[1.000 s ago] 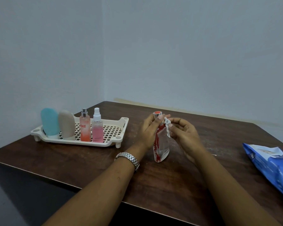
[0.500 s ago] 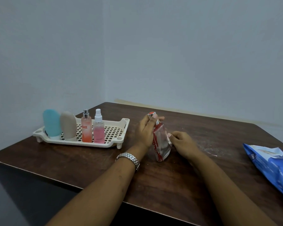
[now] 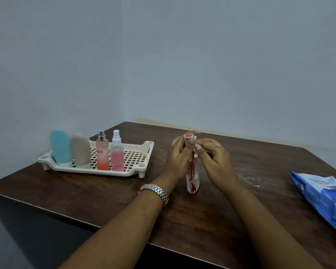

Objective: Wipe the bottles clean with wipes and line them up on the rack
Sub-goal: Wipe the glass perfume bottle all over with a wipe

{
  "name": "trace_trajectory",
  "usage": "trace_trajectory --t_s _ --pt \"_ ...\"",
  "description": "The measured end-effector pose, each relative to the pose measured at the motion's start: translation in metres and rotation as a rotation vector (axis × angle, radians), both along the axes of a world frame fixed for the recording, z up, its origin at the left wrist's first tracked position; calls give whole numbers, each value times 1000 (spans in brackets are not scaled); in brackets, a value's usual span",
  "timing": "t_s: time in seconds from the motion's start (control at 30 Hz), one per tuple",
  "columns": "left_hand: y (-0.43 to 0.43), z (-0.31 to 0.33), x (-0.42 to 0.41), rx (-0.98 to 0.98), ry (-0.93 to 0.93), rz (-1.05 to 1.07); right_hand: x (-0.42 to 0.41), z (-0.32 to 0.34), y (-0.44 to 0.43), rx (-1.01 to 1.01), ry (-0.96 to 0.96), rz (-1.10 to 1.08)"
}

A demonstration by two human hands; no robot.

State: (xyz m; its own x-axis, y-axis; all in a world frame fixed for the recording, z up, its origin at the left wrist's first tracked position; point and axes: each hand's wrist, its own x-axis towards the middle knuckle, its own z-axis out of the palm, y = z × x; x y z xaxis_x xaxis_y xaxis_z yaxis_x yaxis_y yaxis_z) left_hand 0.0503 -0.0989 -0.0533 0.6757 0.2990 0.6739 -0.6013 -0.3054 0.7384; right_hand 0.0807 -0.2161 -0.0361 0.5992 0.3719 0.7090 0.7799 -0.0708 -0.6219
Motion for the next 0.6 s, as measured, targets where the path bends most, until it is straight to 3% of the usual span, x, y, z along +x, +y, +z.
trace_trajectory --t_s 0.17,0.43,0.6 --pt "2 -3 3 -16 21 -1 0 2 -3 -83 -34 5" --pt "4 0 5 -24 5 66 1 3 -9 -4 -189 -91" --pt "5 4 2 -29 -11 116 -6 7 -9 123 -42 29"
